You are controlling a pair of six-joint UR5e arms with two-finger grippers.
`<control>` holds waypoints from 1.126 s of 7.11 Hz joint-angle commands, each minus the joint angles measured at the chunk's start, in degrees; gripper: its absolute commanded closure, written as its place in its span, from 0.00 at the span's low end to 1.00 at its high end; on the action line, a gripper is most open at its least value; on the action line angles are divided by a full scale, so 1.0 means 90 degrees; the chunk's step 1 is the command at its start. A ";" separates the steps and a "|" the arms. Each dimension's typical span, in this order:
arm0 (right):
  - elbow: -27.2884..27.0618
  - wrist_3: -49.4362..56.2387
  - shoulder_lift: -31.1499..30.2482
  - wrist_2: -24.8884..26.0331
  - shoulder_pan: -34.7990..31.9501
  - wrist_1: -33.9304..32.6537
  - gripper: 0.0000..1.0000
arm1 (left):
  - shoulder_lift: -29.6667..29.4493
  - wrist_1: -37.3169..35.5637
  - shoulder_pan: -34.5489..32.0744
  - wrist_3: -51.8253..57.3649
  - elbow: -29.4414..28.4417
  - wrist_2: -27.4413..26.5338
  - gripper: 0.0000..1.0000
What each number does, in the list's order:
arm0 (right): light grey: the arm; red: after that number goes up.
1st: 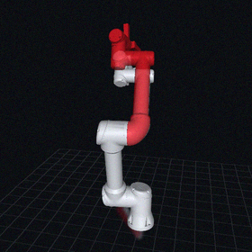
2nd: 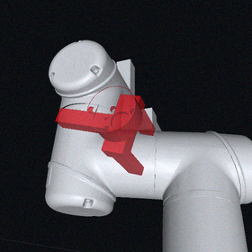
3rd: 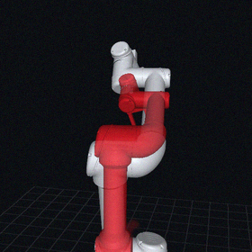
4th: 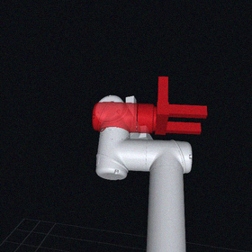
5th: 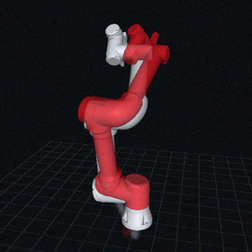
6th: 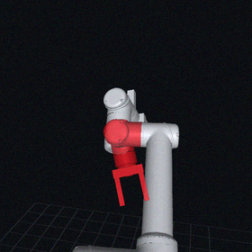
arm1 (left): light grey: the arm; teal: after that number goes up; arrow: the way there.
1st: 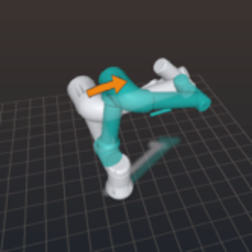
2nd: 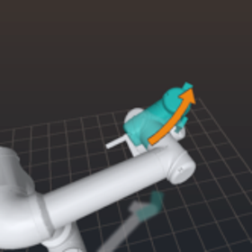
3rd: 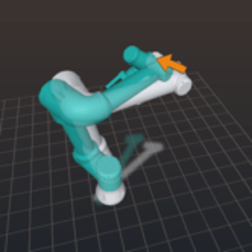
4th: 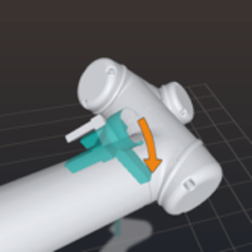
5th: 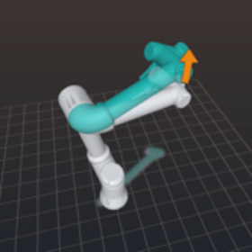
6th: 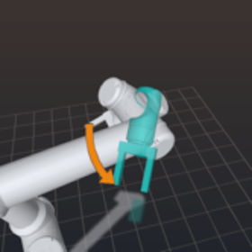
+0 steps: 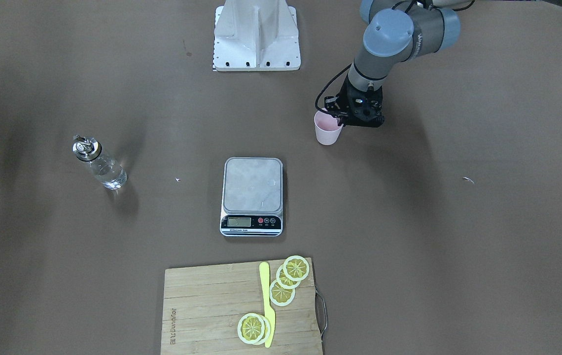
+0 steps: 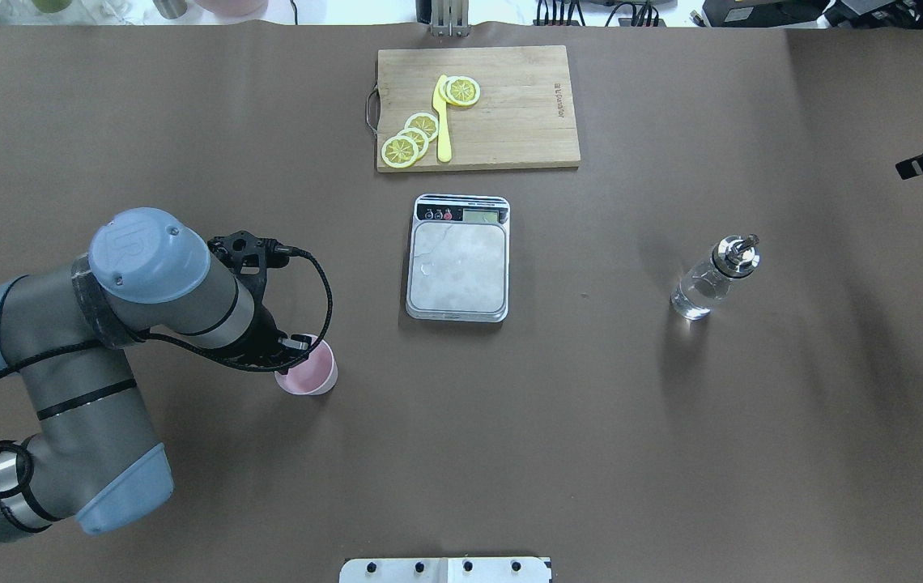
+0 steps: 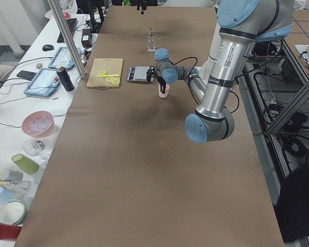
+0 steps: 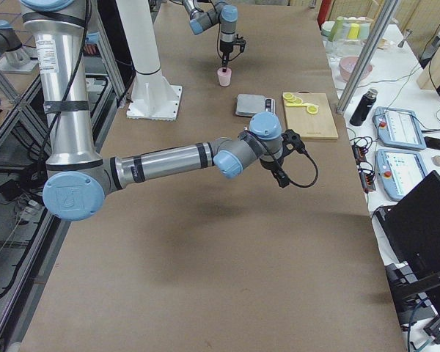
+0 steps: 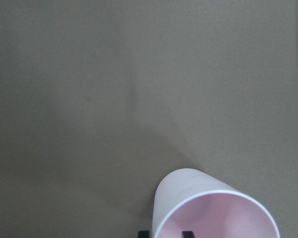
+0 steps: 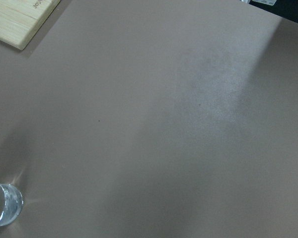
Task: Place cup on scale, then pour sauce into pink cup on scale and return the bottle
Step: 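Carry the pink cup with the left gripper over the scale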
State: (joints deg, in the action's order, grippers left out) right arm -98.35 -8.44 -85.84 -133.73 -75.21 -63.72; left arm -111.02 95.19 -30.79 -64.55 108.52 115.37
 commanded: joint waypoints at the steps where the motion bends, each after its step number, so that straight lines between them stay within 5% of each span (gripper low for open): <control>1: 0.0000 0.0000 0.0006 0.0006 0.0007 0.0000 0.01 | -0.0124 -0.0049 -0.0016 -0.0015 0.0061 0.0013 1.00; 3: 0.0000 0.0000 -0.0003 0.0006 -0.0003 0.0000 0.01 | -0.0416 -0.0098 -0.0181 -0.0518 0.0052 0.0023 1.00; 5: 0.0019 0.0000 -0.0003 0.0006 0.0007 0.0000 0.01 | -0.1332 -0.1176 -0.0367 -0.0835 -0.0055 0.0023 1.00; 8: 0.0029 0.0000 -0.0013 0.0006 0.0007 0.0000 0.01 | -0.2116 -0.1319 -0.0581 -0.1265 -0.0748 0.0052 1.00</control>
State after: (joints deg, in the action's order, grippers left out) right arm -98.14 -8.44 -85.94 -133.68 -75.15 -63.72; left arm -127.43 83.80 -35.12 -74.84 103.74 115.75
